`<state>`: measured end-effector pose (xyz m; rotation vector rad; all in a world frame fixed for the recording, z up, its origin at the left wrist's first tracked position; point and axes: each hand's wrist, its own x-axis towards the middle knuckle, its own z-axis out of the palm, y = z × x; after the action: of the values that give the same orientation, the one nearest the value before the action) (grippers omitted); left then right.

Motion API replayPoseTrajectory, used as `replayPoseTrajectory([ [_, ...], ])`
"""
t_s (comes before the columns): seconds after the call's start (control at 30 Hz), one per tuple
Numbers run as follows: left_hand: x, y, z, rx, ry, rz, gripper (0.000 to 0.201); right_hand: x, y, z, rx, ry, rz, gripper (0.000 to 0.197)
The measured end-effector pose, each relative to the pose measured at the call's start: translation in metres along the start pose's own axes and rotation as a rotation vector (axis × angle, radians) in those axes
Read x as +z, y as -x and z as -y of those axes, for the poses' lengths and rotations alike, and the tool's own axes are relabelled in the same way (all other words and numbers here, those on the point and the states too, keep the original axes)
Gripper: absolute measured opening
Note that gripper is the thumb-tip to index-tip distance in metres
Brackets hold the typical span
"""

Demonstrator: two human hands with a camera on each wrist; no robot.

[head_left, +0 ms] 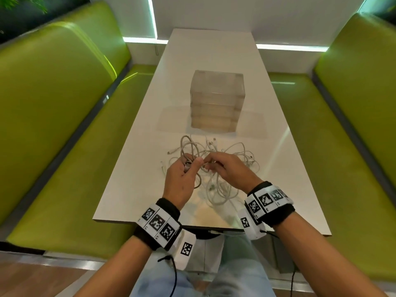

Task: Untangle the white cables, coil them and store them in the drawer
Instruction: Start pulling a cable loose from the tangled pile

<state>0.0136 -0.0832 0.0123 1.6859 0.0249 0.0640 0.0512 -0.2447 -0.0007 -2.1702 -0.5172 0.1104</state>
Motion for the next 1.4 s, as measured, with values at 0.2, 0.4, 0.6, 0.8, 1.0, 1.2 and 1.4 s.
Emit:
replayPoseTrajectory([
  [0.2, -0.019, -0.011, 0.002, 0.050, -0.039, -0.075, 0.027, -0.002, -0.011, -0.002, 0.112, -0.117, 0.027, 0.013],
  [0.4, -0.018, -0.005, -0.002, 0.108, -0.062, -0.073, 0.029, -0.021, -0.023, -0.017, 0.078, 0.139, 0.101, 0.010],
  [0.6, -0.027, 0.006, -0.025, 0.176, 0.046, -0.098, 0.023, -0.030, -0.027, -0.024, 0.138, 0.116, 0.069, 0.012],
  [0.8, -0.034, 0.017, -0.030, 0.170, 0.180, -0.076, 0.024, -0.022, -0.035, -0.022, 0.082, 0.146, 0.088, 0.005],
  [1.0, -0.018, -0.010, -0.010, 0.055, -0.241, 0.022, 0.049, -0.025, -0.033, -0.027, 0.054, 0.086, 0.029, 0.012],
  [1.2, 0.024, -0.047, 0.005, -0.086, -0.447, 0.296, 0.047, -0.028, -0.025, -0.021, -0.023, 0.149, 0.033, 0.005],
  [1.4, 0.026, -0.055, 0.006, 0.012, -0.446, 0.311, 0.024, -0.027, -0.028, -0.027, -0.015, 0.215, 0.024, 0.008],
])
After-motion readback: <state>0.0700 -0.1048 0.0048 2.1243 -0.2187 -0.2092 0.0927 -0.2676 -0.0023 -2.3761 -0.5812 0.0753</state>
